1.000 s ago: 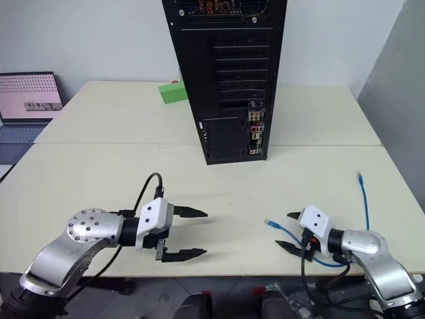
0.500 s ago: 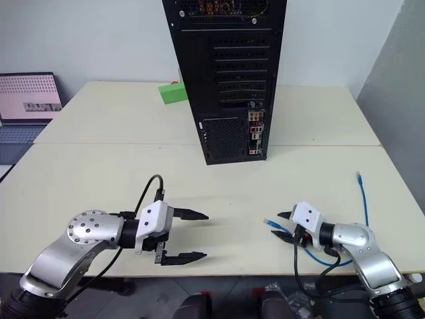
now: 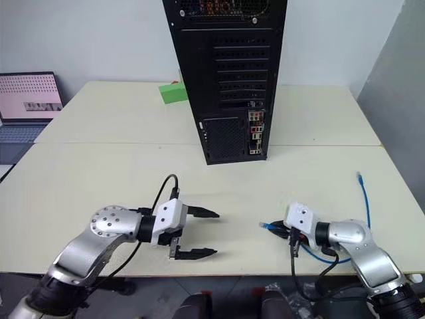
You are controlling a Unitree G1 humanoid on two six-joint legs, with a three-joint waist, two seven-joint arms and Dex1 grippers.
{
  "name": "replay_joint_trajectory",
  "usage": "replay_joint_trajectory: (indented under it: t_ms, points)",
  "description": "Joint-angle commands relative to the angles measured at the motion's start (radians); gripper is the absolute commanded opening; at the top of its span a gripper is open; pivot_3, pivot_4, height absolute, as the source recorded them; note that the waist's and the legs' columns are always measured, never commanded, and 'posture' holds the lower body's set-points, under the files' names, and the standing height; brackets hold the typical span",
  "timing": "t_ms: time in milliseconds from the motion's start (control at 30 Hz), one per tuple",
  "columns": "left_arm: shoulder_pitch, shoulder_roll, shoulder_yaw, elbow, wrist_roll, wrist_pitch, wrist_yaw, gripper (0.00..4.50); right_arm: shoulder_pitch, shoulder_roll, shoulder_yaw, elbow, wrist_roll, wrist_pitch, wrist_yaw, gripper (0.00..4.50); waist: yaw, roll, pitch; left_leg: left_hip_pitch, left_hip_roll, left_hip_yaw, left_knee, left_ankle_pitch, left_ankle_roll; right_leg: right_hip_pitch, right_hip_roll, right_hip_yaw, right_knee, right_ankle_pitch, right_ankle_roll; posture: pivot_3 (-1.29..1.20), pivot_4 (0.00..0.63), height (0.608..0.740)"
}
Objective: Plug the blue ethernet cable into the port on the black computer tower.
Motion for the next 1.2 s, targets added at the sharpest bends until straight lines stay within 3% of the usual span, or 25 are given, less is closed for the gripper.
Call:
replay_joint_trajectory:
  t_ms: [33, 400, 600, 1067, 1133, 1200]
  points:
    - [-0.053, -0.047, -0.026, 0.065, 0.028, -0.067, -0.013, 4.5, -0.053, 0.014, 0.021, -0.098, 0.051, 0.067, 0.026, 0.15, 0.001, 0.0, 0.0, 0.0, 0.0, 0.0, 0.0, 0.0, 0.0, 0.0, 0.0, 0.0, 0.0, 0.0, 0.0, 0.0, 0.15, 0.74]
    - [-0.119, -0.135, -0.046, 0.154, 0.026, -0.094, -0.045, 4.5, -0.102, 0.048, 0.074, -0.156, 0.083, 0.157, 0.034, 0.14, 0.001, 0.0, 0.0, -0.001, 0.0, -0.001, 0.0, 0.0, 0.0, 0.0, 0.0, -0.001, 0.0, 0.0, -0.001, 0.0, 0.15, 0.74]
    - [-0.123, -0.137, -0.044, 0.147, 0.011, -0.078, -0.072, 3.47, -0.117, 0.046, 0.085, -0.154, 0.081, 0.159, 0.036, 0.14, 0.001, 0.0, 0.0, -0.001, 0.0, -0.001, 0.0, 0.0, 0.0, 0.0, 0.0, -0.001, 0.0, 0.0, -0.001, 0.0, 0.15, 0.74]
    - [-0.13, -0.13, -0.051, 0.152, 0.037, -0.084, -0.086, 0.41, -0.122, 0.036, 0.091, -0.147, 0.074, 0.159, 0.042, 0.14, 0.001, 0.0, 0.0, -0.001, 0.0, -0.001, 0.0, 0.0, 0.0, 0.0, 0.0, -0.001, 0.0, 0.0, -0.001, 0.0, 0.15, 0.74]
    - [-0.131, -0.131, -0.051, 0.157, 0.041, -0.089, -0.085, 0.29, -0.126, 0.038, 0.089, -0.144, 0.077, 0.164, 0.039, 0.14, 0.001, 0.0, 0.0, -0.001, 0.0, -0.002, 0.0, 0.0, 0.0, 0.0, 0.0, -0.001, 0.0, 0.0, -0.001, 0.0, 0.15, 0.74]
    - [-0.129, -0.13, -0.049, 0.162, 0.044, -0.095, -0.087, 0.29, -0.135, 0.038, 0.085, -0.131, 0.069, 0.159, 0.035, 0.85, 0.001, 0.0, 0.0, -0.001, 0.0, -0.001, 0.0, 0.0, 0.0, 0.0, 0.0, -0.001, 0.0, 0.0, 0.0, 0.0, 0.15, 0.74]
